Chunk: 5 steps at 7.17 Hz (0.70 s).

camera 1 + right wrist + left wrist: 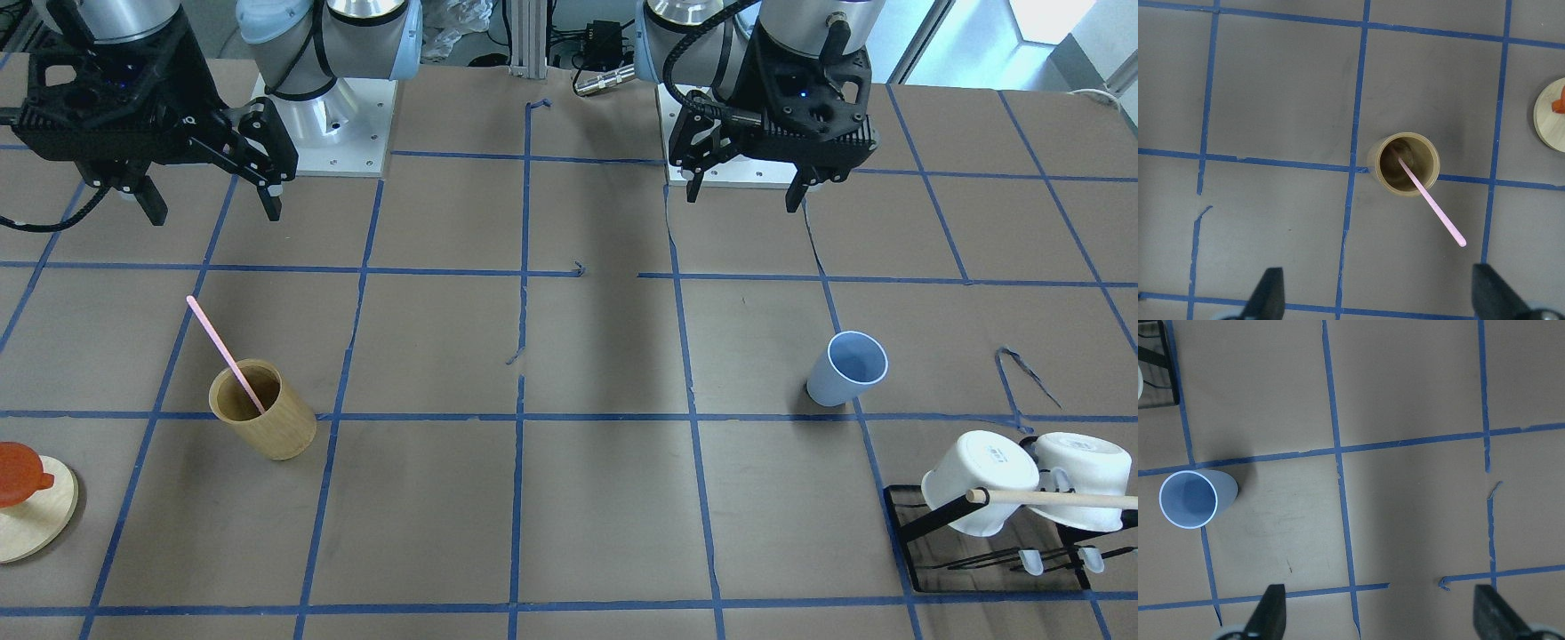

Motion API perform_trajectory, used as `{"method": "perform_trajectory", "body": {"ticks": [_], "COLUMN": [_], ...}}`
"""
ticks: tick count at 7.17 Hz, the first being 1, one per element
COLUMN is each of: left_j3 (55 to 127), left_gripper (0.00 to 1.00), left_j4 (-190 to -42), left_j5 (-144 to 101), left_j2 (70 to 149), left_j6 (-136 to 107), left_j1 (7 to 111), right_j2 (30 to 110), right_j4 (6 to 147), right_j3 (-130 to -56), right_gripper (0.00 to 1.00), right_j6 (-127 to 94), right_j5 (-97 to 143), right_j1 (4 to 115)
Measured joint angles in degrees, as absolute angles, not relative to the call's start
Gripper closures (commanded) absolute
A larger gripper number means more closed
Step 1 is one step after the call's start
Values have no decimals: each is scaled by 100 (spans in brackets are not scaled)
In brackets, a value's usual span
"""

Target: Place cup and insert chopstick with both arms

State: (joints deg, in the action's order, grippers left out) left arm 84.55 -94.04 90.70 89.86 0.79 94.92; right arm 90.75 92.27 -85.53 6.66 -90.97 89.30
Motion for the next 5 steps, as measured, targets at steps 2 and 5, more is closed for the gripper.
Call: {"method": "perform_trajectory", "body": {"ticks": [2,5], "left_j3": [8461,8467], "left_gripper": [0,0], "left_j4": [-9400,-9414], "left_j5": [9057,9013], "left_j2": [8990,8991], "left_j6": [85,94], "left_j1": [9449,9329], "right_j2": [9075,9066], "right_j4": [9235,9246], "right_j3": [-8597,-8627], "right_gripper": [0,0], "right_j6": [671,724], "right_j5": [-9097,-9089], "right_j1": [8924,8918]}}
